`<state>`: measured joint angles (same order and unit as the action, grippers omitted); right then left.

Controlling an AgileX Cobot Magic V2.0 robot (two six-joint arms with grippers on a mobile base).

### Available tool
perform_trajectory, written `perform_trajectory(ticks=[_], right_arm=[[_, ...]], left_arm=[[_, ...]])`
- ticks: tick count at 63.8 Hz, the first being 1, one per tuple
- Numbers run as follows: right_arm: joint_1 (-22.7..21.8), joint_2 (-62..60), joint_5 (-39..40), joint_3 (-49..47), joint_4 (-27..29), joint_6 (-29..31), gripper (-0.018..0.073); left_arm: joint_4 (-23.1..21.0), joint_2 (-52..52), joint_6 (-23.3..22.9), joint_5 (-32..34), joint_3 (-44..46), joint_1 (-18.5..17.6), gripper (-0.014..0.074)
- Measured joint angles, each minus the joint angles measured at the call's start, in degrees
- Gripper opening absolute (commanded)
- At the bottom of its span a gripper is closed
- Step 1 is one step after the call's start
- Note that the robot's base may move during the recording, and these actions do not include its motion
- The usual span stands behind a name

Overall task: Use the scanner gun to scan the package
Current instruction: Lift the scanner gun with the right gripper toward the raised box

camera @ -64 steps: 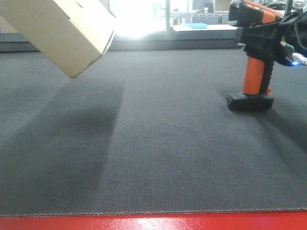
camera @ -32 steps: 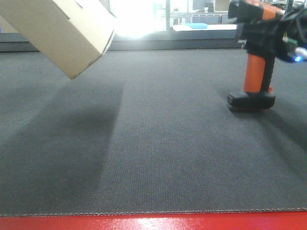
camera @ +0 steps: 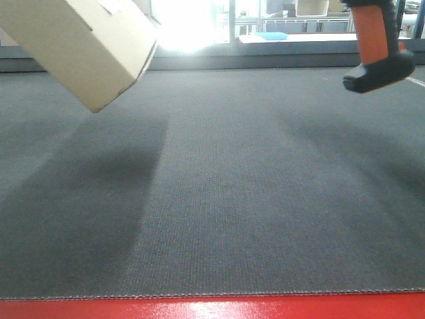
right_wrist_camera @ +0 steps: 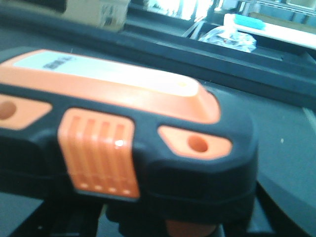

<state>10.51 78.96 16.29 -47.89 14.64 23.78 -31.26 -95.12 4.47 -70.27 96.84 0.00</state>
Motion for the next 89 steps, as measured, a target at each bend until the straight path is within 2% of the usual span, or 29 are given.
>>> perform_trajectory(ticks=[10, 20, 66, 72, 82, 89], right_arm=[[0.0, 0.0, -6.93, -4.35, 0.0, 6.82, -0.0154], [0.0, 0.0, -8.38, -6.53, -0.96, 9.08, -0.0154], [0.0, 0.0, -9.41, -7.09, -2.28, 9.41, -0.0154], [0.0, -0.23, -9.41, -7.09, 1.01, 9.41, -0.0154], [0.0, -1.34, -9.41, -7.09, 13.28, 9.41, -0.0154], [0.0, -1.76, -9.3, -7.09, 18.83, 9.41, -0.0154]], left_arm=[[1.27, 0.0, 0.0, -0.09, 0.0, 0.0, -0.0111], [1.39, 0.0, 0.0, -0.09, 0.0, 0.0, -0.0111], [1.59, 0.0, 0.0, -0.09, 0.0, 0.0, -0.0111], [1.59, 0.0, 0.0, -0.09, 0.0, 0.0, -0.0111], [1.59, 0.0, 0.0, -0.09, 0.0, 0.0, -0.0111], [1.59, 0.0, 0.0, -0.09, 0.0, 0.0, -0.0111]])
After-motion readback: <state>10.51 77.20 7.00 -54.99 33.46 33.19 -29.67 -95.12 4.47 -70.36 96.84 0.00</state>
